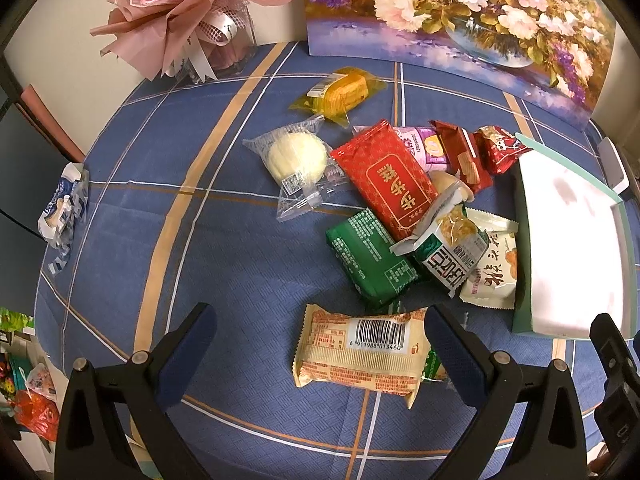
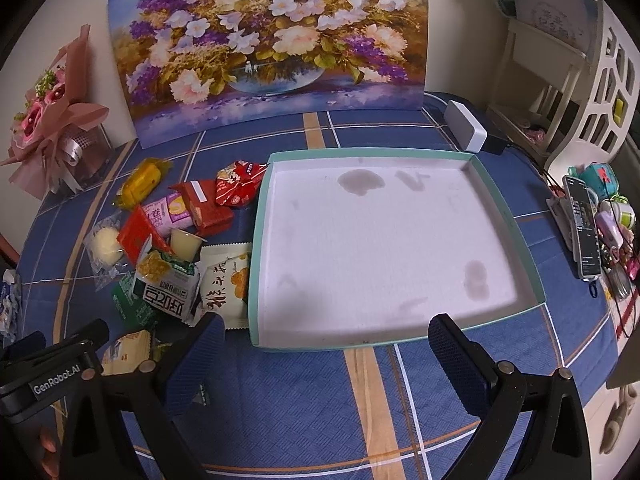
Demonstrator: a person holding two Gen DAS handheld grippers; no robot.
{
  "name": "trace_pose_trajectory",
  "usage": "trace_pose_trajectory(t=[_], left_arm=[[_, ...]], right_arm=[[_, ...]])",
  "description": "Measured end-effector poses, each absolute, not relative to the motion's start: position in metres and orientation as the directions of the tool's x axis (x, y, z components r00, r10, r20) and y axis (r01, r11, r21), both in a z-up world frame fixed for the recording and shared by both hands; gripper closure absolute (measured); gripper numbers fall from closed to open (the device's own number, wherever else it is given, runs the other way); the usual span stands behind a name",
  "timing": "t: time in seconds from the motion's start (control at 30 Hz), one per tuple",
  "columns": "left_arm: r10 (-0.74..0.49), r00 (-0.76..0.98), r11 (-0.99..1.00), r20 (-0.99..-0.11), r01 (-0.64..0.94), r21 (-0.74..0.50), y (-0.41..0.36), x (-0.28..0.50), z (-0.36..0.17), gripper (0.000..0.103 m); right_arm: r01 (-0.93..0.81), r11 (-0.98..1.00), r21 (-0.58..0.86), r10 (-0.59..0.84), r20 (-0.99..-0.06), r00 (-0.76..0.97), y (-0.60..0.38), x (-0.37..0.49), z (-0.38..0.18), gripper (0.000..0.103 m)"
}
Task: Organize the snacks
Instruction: 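Grasp the cream bread roll with the left gripper while the right grasps the green-wrapped cookie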
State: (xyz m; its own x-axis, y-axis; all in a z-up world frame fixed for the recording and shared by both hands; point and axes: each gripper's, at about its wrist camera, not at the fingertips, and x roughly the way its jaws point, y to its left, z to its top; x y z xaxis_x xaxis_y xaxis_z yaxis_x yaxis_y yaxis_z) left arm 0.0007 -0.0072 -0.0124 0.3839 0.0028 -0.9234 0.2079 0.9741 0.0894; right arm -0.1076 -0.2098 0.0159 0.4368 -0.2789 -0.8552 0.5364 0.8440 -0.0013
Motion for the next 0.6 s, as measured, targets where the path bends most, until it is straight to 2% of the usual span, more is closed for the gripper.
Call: trace_pose_trajectory(t=[0.13,0.37,0.6], left_arm=[[-0.005,0.334,0.979,-0.942,0.193,0.064,-0.004,0.004,-0.024,0.000],[-0.040,0.245,0.988,-0.969,0.155,-0.002,0.003,0.009,-0.045,0.000],[-0.141,0.143,0.987,-0.980,0.093,-0.128,0.015,0.013,-0.068,0.000]], right_arm=[[0.493,0.866,0.079,-0.168,-0.884,0.436,-0.203,-0.101,0.005,0.000],[0.444,0.889,0.112,-0.076,-0.920,0.385,-0.190,-0.089,-0.017,0.000],[0.421,0.903,0.087,-0.072,-0.935,0.348,-0.182,-0.086,-0.025,0.000]])
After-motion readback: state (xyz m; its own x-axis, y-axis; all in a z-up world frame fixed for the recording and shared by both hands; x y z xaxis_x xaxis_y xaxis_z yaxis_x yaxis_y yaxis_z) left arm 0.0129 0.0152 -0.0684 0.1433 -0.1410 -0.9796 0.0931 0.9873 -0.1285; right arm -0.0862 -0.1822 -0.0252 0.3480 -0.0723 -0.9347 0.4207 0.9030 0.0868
